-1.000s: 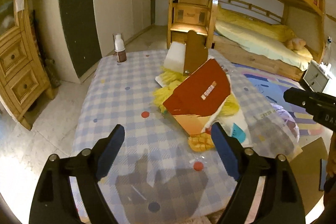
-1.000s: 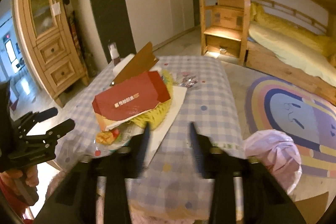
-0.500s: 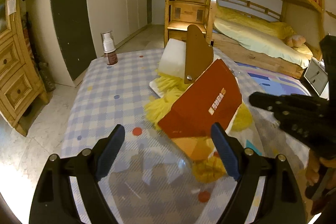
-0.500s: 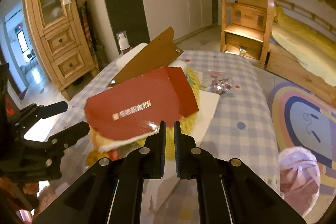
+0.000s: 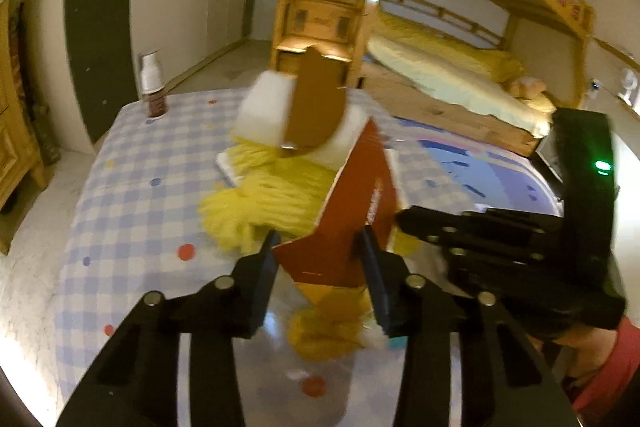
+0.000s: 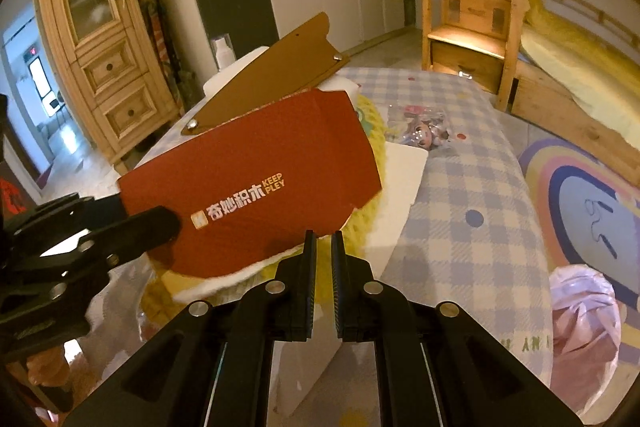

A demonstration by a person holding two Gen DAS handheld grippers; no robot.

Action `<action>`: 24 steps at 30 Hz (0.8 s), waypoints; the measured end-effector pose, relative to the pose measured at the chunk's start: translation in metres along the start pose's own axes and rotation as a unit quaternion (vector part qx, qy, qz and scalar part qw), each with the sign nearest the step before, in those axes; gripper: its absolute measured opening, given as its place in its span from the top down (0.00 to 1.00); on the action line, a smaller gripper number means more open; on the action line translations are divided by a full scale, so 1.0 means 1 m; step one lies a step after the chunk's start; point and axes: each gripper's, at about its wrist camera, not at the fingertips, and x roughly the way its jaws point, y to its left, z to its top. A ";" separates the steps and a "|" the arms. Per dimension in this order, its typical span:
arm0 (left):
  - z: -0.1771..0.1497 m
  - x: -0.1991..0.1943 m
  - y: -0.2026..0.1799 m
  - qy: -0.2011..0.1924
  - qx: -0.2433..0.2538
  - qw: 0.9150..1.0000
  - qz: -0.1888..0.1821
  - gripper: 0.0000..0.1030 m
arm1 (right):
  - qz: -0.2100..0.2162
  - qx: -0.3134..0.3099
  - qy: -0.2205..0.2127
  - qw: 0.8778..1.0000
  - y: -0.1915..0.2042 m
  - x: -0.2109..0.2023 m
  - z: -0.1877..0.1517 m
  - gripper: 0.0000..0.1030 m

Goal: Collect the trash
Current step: 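Grasp the red printed box edge with the left gripper, then lift the red box with the left gripper away from the pile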

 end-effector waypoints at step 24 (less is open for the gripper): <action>0.007 -0.066 -0.064 -0.068 0.096 0.992 0.036 1.00 | -0.035 0.027 -0.059 0.997 -0.030 -0.093 -0.020 0.89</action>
